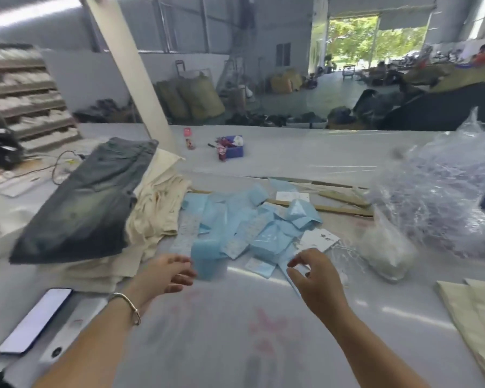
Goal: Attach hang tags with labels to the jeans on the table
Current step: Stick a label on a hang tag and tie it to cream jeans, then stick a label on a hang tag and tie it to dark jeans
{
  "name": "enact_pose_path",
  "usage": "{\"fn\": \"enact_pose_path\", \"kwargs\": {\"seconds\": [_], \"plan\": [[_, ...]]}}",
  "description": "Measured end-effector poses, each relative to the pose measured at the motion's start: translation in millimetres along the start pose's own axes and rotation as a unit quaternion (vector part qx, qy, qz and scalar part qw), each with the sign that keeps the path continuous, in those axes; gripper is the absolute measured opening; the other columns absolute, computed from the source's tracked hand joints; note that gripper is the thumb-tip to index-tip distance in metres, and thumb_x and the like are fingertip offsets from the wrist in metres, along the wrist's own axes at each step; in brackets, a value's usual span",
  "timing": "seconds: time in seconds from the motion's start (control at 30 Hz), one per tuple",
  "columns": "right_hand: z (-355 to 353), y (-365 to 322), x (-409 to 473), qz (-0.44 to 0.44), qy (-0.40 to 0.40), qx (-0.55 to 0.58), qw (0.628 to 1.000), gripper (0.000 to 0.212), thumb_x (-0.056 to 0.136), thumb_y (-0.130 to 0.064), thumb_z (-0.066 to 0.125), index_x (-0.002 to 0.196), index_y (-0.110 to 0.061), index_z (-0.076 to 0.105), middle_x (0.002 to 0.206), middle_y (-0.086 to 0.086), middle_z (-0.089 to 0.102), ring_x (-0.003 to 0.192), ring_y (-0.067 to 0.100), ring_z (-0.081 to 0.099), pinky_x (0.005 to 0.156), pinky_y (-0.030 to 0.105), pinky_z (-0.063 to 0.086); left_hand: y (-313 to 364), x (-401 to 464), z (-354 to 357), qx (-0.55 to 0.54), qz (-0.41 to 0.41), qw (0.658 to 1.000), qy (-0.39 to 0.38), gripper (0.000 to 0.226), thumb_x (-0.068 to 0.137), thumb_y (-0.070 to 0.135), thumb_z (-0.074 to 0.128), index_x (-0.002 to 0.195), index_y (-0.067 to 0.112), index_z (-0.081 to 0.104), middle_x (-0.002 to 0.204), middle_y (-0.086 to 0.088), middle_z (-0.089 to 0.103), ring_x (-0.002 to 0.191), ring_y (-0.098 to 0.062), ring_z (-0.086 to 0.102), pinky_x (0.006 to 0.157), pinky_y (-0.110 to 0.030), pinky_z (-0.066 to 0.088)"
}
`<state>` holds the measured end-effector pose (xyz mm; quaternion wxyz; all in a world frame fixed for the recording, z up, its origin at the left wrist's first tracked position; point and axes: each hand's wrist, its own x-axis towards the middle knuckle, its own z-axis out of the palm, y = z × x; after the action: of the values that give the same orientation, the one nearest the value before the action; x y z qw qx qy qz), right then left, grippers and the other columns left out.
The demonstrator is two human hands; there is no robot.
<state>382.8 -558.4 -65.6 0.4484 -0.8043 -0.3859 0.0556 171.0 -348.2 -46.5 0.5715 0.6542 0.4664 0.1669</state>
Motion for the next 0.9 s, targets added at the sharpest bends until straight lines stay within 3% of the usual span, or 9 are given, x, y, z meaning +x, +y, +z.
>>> {"fn": "enact_pose_path", "kwargs": {"seconds": [0.13, 0.23, 0.3, 0.37, 0.47, 0.63, 0.73, 0.8, 0.9], "plan": [[92.1, -73.2, 43.3, -0.03, -0.047, 0.04, 0.998, 0.02, 0.081, -0.015, 0.07, 0.072, -0.029, 0.059, 0.088, -0.007, 0.06, 0.09, 0.014, 0.054, 0.081, 0.034, 0.048, 16.2, 31.0, -103.1, 0.047, 0.164, 0.967, 0.191, 0.008, 0.09, 0.011, 0.062, 0.091, 0.016, 0.067, 0.071, 0.004, 0.072, 0.061, -0.008, 0.065, 0.053, -0.018, 0.047], [159.0, -117.7, 69.3, -0.041, -0.07, 0.075, 0.994, 0.028, 0.08, -0.015, 0.071, 0.067, -0.033, 0.055, 0.086, -0.012, 0.058, 0.089, 0.011, 0.053, 0.079, 0.031, 0.046, 20.6, 72.1, -172.9, 0.226, 0.254, 0.885, 0.317, 0.016, 0.082, 0.022, 0.072, 0.097, 0.023, 0.066, 0.098, 0.004, 0.07, 0.096, -0.018, 0.063, 0.077, -0.03, 0.05], [199.0, -142.6, 86.0, -0.048, -0.086, 0.085, 0.992, 0.03, 0.08, -0.015, 0.071, 0.065, -0.034, 0.053, 0.083, -0.014, 0.056, 0.088, 0.008, 0.052, 0.075, 0.026, 0.042, 12.8, 107.5, -210.7, 0.412, 0.216, 0.839, 0.281, 0.066, 0.072, 0.048, 0.077, 0.129, 0.025, 0.052, 0.133, -0.001, 0.054, 0.126, -0.024, 0.043, 0.099, -0.039, 0.042], [232.6, -164.9, 99.6, -0.045, -0.095, 0.088, 0.991, 0.031, 0.081, -0.016, 0.071, 0.065, -0.035, 0.052, 0.082, -0.015, 0.056, 0.087, 0.007, 0.051, 0.07, 0.021, 0.036, -10.0, 139.4, -229.0, 0.582, 0.118, 0.788, 0.162, 0.113, 0.068, 0.066, 0.071, 0.154, 0.031, 0.007, 0.16, -0.002, 0.016, 0.147, -0.024, 0.011, 0.116, -0.046, 0.022], [273.1, -190.1, 111.9, -0.021, -0.114, 0.097, 0.988, 0.028, 0.082, -0.018, 0.069, 0.066, -0.034, 0.053, 0.085, -0.01, 0.058, 0.088, 0.008, 0.053, 0.071, 0.024, 0.035, -58.8, 169.3, -235.5, 0.679, 0.144, 0.711, 0.113, 0.12, 0.084, 0.047, 0.065, 0.132, 0.035, -0.045, 0.161, -0.005, -0.017, 0.15, -0.027, -0.008, 0.12, -0.048, 0.015], [309.7, -207.2, 127.5, 0.042, -0.163, 0.076, 0.983, 0.016, 0.083, -0.014, 0.066, 0.07, -0.022, 0.062, 0.072, -0.004, 0.066, 0.072, 0.011, 0.061, 0.063, 0.024, 0.046, -70.2, 178.3, -281.1, 0.545, 0.308, 0.777, 0.061, 0.096, 0.08, 0.023, 0.072, 0.154, 0.03, 0.011, 0.161, -0.003, 0.016, 0.148, -0.027, 0.021, 0.112, -0.037, 0.036], [317.2, -208.8, 135.5, 0.149, -0.27, 0.1, 0.946, 0.01, 0.088, -0.014, 0.061, 0.08, -0.009, 0.064, 0.068, 0.007, 0.073, 0.064, 0.018, 0.069, 0.056, 0.024, 0.05, -74.5, 179.6, -297.6, 0.482, 0.431, 0.755, 0.112, 0.063, 0.07, 0.008, 0.082, 0.129, 0.002, 0.06, 0.134, -0.018, 0.058, 0.119, -0.035, 0.06, 0.09, -0.046, 0.055], [323.9, -212.9, 133.8, 0.211, -0.377, 0.116, 0.894, 0.017, 0.089, -0.022, 0.062, 0.093, -0.005, 0.064, 0.076, 0.01, 0.075, 0.065, 0.02, 0.071, 0.055, 0.022, 0.05, -80.7, 183.3, -300.6, 0.474, 0.465, 0.731, 0.159, 0.042, 0.073, 0.013, 0.077, 0.111, -0.002, 0.068, 0.119, -0.019, 0.066, 0.104, -0.035, 0.067, 0.078, -0.047, 0.059], [343.0, -218.9, 122.1, 0.258, -0.417, 0.166, 0.856, 0.031, 0.087, -0.031, 0.068, 0.105, -0.007, 0.06, 0.091, 0.013, 0.075, 0.075, 0.024, 0.073, 0.061, 0.028, 0.055, -96.8, 185.9, -292.0, 0.571, 0.382, 0.712, 0.145, 0.087, 0.063, 0.041, 0.08, 0.136, 0.009, 0.045, 0.139, -0.017, 0.052, 0.124, -0.033, 0.056, 0.097, -0.043, 0.051]]}}
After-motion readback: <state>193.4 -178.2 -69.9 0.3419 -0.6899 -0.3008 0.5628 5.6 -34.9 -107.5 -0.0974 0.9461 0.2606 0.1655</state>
